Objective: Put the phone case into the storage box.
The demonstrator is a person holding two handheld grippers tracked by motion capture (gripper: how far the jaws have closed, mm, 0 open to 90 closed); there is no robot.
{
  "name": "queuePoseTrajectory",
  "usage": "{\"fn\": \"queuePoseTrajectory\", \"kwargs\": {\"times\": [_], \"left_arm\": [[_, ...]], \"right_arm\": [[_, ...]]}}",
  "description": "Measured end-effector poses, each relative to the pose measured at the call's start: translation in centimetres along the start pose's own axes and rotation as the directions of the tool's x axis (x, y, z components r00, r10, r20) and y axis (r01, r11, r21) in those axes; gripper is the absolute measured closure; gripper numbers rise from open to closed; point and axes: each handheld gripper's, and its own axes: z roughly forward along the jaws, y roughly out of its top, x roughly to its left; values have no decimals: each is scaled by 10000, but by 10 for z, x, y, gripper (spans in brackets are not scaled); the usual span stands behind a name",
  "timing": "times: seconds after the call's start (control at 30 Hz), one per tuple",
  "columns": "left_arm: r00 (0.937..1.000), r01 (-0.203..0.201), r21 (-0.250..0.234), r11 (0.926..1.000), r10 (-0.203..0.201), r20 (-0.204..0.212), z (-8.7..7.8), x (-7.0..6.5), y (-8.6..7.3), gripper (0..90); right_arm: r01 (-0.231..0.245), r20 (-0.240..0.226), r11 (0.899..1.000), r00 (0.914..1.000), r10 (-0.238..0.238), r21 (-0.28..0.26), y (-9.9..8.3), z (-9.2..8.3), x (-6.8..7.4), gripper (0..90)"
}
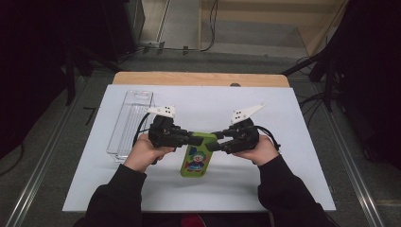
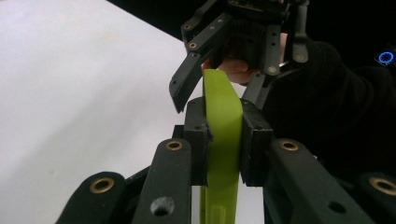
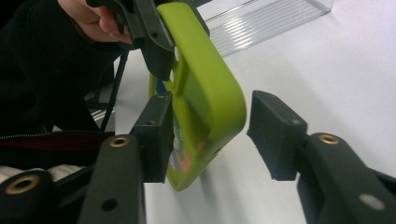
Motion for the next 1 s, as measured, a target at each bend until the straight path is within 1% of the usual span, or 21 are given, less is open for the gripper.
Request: {"fn": "queuePoseTrajectory", "kwargs": {"times": [0.07,0.1,0.13,0.17,0.2,0.23,0.3,0.37,0.4,0.47,0.5,0.53,0.63,0.67,0.7,0.77,0.8,0.87,0.9,0.97,1.0], "left_arm": [[9999,-108,37,9999,108,55,2,0,-1,776],[9998,-192,32,9998,191,73,2,0,-1,776],[9996,-276,74,9996,275,81,1,0,-1,775],[9994,-288,56,9996,287,197,1,0,-1,773],[9991,-345,17,9994,344,247,0,0,-2,772],[9987,-424,5,9991,423,280,0,0,-2,771],[9980,-464,-37,9989,465,425,0,0,-2,770],[9977,-486,-53,9988,488,471,0,0,-2,769],[9976,-448,-58,9990,450,531,1,1,-3,767],[9974,-364,-63,9993,367,624,1,1,-3,765],[9976,-259,12,9997,258,642,2,2,-3,764],[9977,-103,100,9999,96,670,2,3,-3,761],[9984,-8,157,9999,-1,572,3,3,-3,753],[9986,-84,146,9999,76,530,3,3,-3,751],[9984,-53,130,9999,46,563,3,3,-3,744],[9991,-63,186,9998,55,431,3,2,-3,732],[9992,-20,271,9996,9,400,4,2,-3,708],[9975,541,587,9968,-566,424,6,3,-2,581],[9972,652,617,9960,-672,316,7,3,-1,539],[9991,420,561,9975,-421,9,7,2,-1,468],[9991,422,513,9978,-420,-63,6,2,-1,440]], "right_arm": [[31,-180,10000,9998,-31,-10,0,0,0,569],[28,-371,10000,9993,-30,-38,-1,0,0,617],[58,-491,10000,9988,-59,-16,-1,0,-1,637],[108,-590,9999,9982,-106,36,-2,-1,-1,701],[149,-652,9999,9978,-144,71,-2,-1,-1,717],[120,-814,9999,9966,-118,20,-3,-2,-1,729],[191,-998,9998,9948,-187,33,-3,-4,0,742],[72,-1065,9999,9943,-60,113,-2,-4,0,744],[101,-1051,9999,9944,-88,118,-2,-5,0,744],[-6,-1137,9999,9935,25,164,-1,-5,0,746],[-110,-1232,9995,9923,145,291,-1,-5,-1,746],[-117,-1189,9993,9928,159,362,-1,-5,-1,747],[-218,-1147,9985,9930,275,500,0,-5,-1,747],[-263,-1148,9983,9929,322,528,0,-5,-1,746],[-303,-1124,9983,9930,358,503,0,-5,-1,747],[-403,-1177,9977,9920,464,538,1,-5,-1,747],[-393,-1168,9975,9921,460,591,1,-5,-1,747],[-495,-993,9959,9934,569,756,1,-5,-1,747],[-509,-915,9953,9941,584,826,0,-4,-2,747],[-657,-860,9934,9936,739,943,-1,-4,-4,747],[-645,-767,9938,9945,715,900,-1,-4,-5,747]]}}
